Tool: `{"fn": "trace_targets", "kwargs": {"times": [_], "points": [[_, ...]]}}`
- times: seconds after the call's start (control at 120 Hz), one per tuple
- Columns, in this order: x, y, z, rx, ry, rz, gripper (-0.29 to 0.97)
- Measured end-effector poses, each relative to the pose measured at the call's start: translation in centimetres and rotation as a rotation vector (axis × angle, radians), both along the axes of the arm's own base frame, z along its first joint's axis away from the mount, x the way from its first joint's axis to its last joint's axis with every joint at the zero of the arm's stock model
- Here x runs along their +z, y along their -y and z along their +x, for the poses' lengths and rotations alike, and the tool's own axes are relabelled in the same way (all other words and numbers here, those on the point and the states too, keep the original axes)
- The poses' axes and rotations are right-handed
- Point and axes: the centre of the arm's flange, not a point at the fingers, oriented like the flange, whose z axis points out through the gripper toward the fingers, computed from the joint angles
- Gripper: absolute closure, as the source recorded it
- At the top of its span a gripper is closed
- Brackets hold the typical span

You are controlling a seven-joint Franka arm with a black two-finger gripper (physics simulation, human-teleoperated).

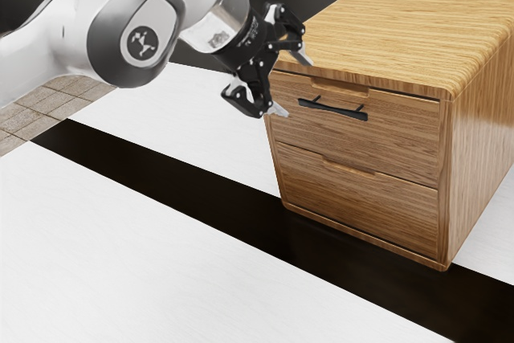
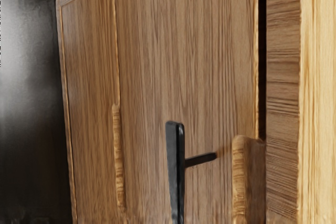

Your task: Pull the drawer handle with one arm to open the drawer

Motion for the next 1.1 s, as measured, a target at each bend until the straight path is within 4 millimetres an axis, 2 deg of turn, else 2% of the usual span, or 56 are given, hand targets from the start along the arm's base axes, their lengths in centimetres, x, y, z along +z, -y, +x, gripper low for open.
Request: {"fn": "trace_targets", "kwargs": {"times": [0.15, 0.217, 0.283, 0.4, 0.867, 1.1], "points": [[-1.4, 4.5, -0.7, -0.061, -0.003, -0.010, 0.14], [-2.1, 5.3, -0.6, -0.067, -0.010, -0.013, 0.15], [-2.6, 5.2, -0.4, -0.060, -0.016, -0.015, 0.16], [-3.2, 3.8, 0.3, -0.025, -0.021, -0.019, 0.17], [-3.7, -5.0, 2.1, 0.144, -0.016, -0.031, 0.23], [-3.3, -7.6, 2.1, 0.190, -0.006, -0.034, 0.24]]}}
